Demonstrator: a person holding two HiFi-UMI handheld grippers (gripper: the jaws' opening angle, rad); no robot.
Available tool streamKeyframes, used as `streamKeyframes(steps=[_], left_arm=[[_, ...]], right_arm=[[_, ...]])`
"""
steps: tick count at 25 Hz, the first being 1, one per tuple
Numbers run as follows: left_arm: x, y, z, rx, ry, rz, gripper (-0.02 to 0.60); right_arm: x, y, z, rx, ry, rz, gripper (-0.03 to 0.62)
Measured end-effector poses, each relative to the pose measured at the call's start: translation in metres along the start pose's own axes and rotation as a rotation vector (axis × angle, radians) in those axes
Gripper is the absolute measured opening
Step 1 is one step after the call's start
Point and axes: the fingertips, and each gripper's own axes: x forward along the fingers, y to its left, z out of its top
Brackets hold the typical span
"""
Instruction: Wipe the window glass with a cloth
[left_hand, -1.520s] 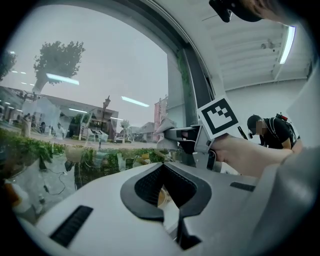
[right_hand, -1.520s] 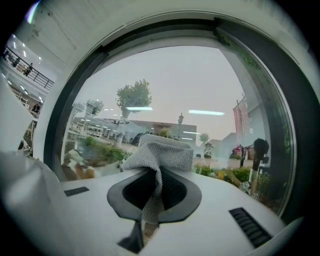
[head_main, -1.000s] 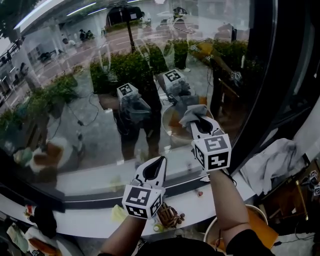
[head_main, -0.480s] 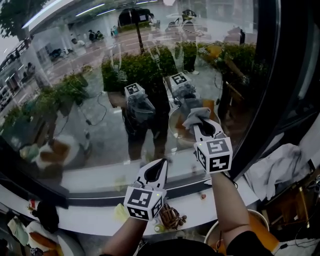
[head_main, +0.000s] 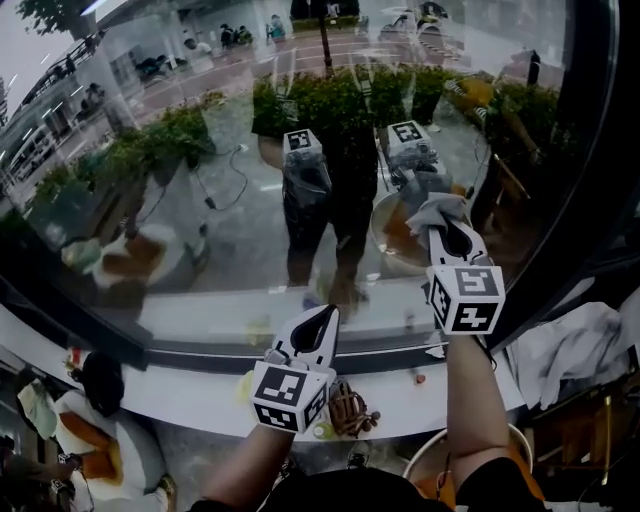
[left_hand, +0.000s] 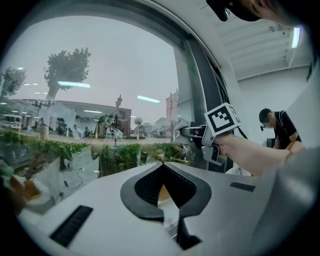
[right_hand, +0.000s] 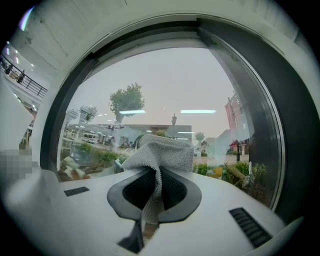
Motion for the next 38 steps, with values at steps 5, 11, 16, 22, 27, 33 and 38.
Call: streamKeyframes(steps=[5, 11, 16, 22, 27, 33, 38], left_arm=[[-0.023, 0.011, -0.006, -0.031, 0.011, 0.031, 0.008], [-0.063, 0.019, -0.007, -0.032, -0.007, 0.04, 0.008], [-0.116, 0.037, -0.011, -0.022, -0.027, 0.056, 0.008], [-0.19, 0.05, -0.015, -0.048, -0.046, 0.066, 0.008], [-0.245, 0.05, -0.028, -0.064, -0.055, 0.073, 0.008], [-0.306, 0.05, -0.044, -0.071, -0.053, 0.059, 0.008], [-0.345, 0.053, -0.057, -0.071, -0.036, 0.05, 0.008]], right_arm=[[-0.01, 0.025, -0.004, 0.017, 0.001, 0.031, 0.039], [-0.043, 0.078, -0.007, 0.013, 0.007, 0.081, 0.038], [-0.074, 0.142, -0.012, 0.001, 0.031, 0.122, 0.04], [-0.125, 0.222, -0.008, -0.01, 0.045, 0.162, 0.04], [-0.175, 0.271, -0.016, -0.011, 0.06, 0.184, 0.04], [-0.23, 0.324, -0.021, 0.005, 0.067, 0.18, 0.04], [-0.261, 0.363, -0.029, 0.022, 0.081, 0.183, 0.04]])
